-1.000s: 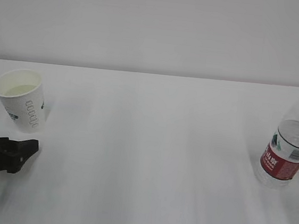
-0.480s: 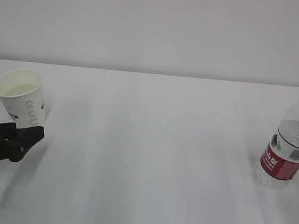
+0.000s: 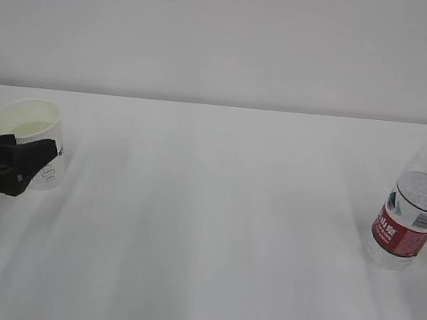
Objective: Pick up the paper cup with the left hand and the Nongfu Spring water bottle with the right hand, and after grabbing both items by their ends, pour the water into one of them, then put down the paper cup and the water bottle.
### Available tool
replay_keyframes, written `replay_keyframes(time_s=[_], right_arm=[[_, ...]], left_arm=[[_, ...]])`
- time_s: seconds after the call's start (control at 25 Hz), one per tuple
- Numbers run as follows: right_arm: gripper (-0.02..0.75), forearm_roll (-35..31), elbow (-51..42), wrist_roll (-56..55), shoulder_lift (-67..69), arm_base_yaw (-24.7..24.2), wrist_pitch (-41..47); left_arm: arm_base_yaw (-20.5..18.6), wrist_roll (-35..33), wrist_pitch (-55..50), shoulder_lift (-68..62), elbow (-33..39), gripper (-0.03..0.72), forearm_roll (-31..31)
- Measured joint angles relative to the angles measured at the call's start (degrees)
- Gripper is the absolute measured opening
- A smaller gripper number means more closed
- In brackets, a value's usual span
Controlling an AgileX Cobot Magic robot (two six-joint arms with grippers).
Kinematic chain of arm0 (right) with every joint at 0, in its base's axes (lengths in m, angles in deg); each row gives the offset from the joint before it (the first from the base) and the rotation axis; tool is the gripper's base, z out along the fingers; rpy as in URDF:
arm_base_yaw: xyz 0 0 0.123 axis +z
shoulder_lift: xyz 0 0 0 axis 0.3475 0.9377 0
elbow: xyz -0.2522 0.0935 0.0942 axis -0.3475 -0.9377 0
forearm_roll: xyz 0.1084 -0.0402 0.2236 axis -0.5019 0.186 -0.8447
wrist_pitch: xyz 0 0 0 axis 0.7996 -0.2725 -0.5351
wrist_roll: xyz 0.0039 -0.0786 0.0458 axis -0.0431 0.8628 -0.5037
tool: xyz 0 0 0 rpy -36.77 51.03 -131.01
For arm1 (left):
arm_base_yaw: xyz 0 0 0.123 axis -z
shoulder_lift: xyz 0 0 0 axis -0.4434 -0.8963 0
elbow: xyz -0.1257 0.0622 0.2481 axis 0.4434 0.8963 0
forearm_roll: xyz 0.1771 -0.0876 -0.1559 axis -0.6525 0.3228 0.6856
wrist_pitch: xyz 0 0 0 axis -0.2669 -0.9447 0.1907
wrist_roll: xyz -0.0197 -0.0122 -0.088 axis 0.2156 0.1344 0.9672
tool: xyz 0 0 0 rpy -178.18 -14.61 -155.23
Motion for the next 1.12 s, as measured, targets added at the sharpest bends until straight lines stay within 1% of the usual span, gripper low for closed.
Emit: replay_keyframes(time_s=[0.28,0.52,0.8,0.92,1.12], right_arm=[[0.575,0.0,4.0,0.0,-6.0,0.0,7.9],[0.575,0.0,8.4,0.0,-12.0,0.0,17.2],[0.575,1.8,14.5,0.0,-19.0,0.0,29.5],[0.575,1.9,17.4,0.0,-21.7,0.0,34.7],[0.575,2.0,20.9,0.0,-25.2,0.0,41.3]], left_arm=[[0.0,2.7,0.0,6.2,0.1,0.58,-0.2],[0.0,5.0,0.0,12.4,0.3,0.579,-2.6],[0.0,7.6,-0.3,20.6,0.3,0.577,-3.0],[0.0,8.4,-2.8,24.5,0.3,0.577,-3.2],[0.0,11.7,-9.1,31.0,0.7,0.577,-3.6]])
